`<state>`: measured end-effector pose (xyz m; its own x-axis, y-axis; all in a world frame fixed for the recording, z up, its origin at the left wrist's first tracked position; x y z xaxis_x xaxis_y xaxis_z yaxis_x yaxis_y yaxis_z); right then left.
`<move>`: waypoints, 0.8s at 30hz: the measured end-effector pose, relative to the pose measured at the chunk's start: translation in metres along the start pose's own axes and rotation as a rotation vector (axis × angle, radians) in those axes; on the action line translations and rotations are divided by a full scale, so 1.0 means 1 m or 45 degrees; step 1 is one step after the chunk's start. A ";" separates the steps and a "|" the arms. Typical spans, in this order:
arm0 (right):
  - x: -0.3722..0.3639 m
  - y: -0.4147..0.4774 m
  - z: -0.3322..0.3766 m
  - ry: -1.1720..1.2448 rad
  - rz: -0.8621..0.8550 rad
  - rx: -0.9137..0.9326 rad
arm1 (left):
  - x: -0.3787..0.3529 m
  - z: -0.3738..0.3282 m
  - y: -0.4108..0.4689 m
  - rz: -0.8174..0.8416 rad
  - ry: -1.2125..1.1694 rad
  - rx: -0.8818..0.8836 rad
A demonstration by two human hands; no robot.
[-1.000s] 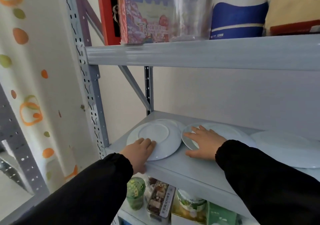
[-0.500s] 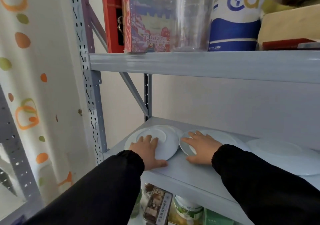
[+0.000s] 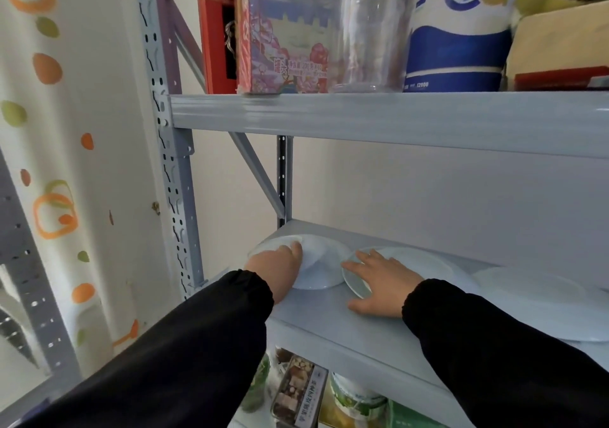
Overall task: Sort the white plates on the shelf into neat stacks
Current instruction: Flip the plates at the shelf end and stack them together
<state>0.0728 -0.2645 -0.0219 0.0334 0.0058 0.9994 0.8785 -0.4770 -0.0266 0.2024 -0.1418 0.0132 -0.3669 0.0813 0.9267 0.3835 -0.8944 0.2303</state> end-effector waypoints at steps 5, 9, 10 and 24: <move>0.003 0.001 -0.004 0.000 0.008 -0.007 | 0.043 0.123 -0.024 -0.445 -0.776 0.546; 0.006 0.003 -0.005 0.017 -0.012 -0.014 | -0.005 0.152 -0.049 -0.402 -1.468 0.847; 0.006 0.004 -0.005 0.025 -0.015 -0.019 | -0.028 0.151 -0.052 -0.320 -1.636 0.911; -0.006 0.007 -0.006 -0.043 0.086 -0.032 | -0.101 0.155 -0.040 0.011 -1.331 0.958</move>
<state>0.0755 -0.2734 -0.0281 0.1090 0.0023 0.9940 0.8616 -0.4990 -0.0933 0.3558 -0.0457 -0.0440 0.3416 0.6867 0.6416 0.8890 -0.4576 0.0164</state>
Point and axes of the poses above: each hand's wrist, its own y-axis towards the middle knuckle, its own x-axis out of the back of the hand, z = x × y, the point moved 9 cm from there along y, towards the middle knuckle, and after that the axes turned 1 degree about z, right-handed, at the moved point
